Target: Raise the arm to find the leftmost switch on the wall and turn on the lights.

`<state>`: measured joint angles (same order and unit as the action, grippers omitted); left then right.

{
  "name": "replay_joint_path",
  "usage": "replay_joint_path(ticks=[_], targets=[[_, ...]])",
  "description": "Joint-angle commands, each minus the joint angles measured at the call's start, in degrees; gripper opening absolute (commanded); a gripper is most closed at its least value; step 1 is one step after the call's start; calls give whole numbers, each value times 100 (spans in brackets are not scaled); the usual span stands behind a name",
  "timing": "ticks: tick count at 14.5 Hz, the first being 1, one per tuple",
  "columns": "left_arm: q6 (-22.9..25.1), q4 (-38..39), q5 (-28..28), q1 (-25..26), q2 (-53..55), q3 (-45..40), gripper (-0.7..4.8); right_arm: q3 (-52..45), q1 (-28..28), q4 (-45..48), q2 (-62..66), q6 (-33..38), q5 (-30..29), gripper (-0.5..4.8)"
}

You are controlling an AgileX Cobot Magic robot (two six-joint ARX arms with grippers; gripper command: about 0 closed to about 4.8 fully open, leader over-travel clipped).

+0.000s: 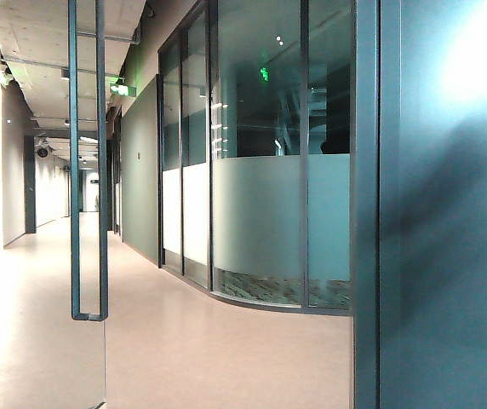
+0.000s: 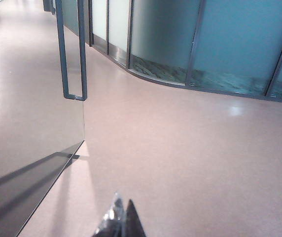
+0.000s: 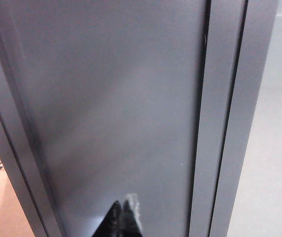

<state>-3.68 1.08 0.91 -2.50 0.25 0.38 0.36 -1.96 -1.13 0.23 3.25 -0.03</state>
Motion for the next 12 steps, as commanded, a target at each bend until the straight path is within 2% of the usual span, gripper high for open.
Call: replay_joint_path(ticks=[1, 10, 12], targets=[[22, -83, 17, 9, -2, 13, -5, 4, 2, 96, -13, 15, -7, -1], [20, -85, 15, 9, -2, 13, -5, 4, 2, 192, -13, 15, -9, -1], [-337, -326, -116, 9, -2, 13, -5, 7, 2, 636, -13, 17, -11, 0]])
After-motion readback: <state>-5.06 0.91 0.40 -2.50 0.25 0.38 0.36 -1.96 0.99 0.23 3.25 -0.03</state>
